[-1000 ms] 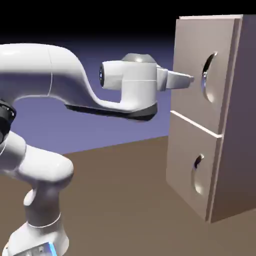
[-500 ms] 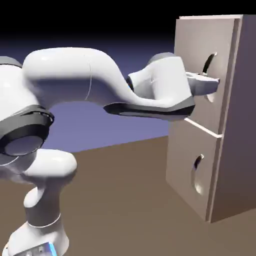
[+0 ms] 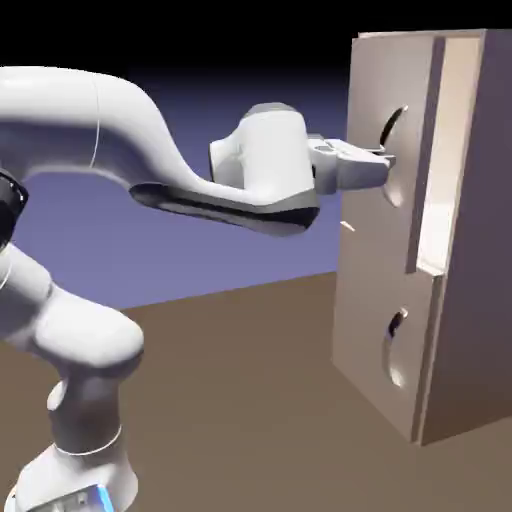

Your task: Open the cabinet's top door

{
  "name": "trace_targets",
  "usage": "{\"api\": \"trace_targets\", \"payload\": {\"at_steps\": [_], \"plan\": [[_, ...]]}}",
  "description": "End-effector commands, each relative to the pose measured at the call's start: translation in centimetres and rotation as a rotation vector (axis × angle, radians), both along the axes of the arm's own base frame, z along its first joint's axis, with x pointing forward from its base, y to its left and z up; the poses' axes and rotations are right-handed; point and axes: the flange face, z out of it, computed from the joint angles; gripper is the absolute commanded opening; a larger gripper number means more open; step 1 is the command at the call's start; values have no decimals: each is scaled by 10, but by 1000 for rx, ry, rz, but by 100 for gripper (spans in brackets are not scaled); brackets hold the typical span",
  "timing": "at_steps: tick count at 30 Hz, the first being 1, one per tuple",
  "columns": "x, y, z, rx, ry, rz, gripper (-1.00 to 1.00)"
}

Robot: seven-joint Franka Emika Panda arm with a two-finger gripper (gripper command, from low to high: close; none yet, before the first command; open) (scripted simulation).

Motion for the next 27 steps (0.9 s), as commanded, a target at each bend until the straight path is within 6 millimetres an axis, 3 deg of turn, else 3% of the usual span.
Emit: {"api": "trace_targets", "payload": {"at_steps": [1,17,27], "plan": [[-3,3,0,0,0,-16,-100],[-44,49,0,1,0,-229,-100],[-71,97,0,1,0,-423,-100]]}}
